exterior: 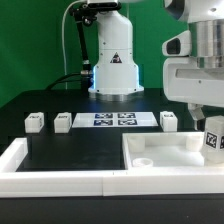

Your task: Assemble square table

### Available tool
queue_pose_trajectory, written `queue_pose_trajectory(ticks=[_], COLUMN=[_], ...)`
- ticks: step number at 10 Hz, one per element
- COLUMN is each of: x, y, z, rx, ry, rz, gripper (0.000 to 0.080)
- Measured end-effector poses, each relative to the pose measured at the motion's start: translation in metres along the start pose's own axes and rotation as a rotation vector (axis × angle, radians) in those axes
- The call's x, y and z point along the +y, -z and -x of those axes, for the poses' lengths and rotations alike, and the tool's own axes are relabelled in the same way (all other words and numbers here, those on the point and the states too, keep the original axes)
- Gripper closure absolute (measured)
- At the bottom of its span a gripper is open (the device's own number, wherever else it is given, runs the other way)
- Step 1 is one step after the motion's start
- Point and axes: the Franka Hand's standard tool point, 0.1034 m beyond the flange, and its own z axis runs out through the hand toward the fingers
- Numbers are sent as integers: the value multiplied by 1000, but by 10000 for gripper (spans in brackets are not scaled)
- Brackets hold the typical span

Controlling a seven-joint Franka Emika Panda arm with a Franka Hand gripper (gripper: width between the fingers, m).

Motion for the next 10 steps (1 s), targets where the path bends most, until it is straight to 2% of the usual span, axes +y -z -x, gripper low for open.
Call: queue_pose_trajectory(ticks=[3, 6, 7, 8, 10], x=[1, 2, 3, 2, -2], y=[2, 4, 5, 7, 8], z=[-4, -2, -2, 0, 2], rx=[-8, -40, -52, -65, -60], ry=[374, 694, 790, 890, 1008], rz=[7, 41, 59, 87, 95], gripper=[152, 150, 150, 150, 150])
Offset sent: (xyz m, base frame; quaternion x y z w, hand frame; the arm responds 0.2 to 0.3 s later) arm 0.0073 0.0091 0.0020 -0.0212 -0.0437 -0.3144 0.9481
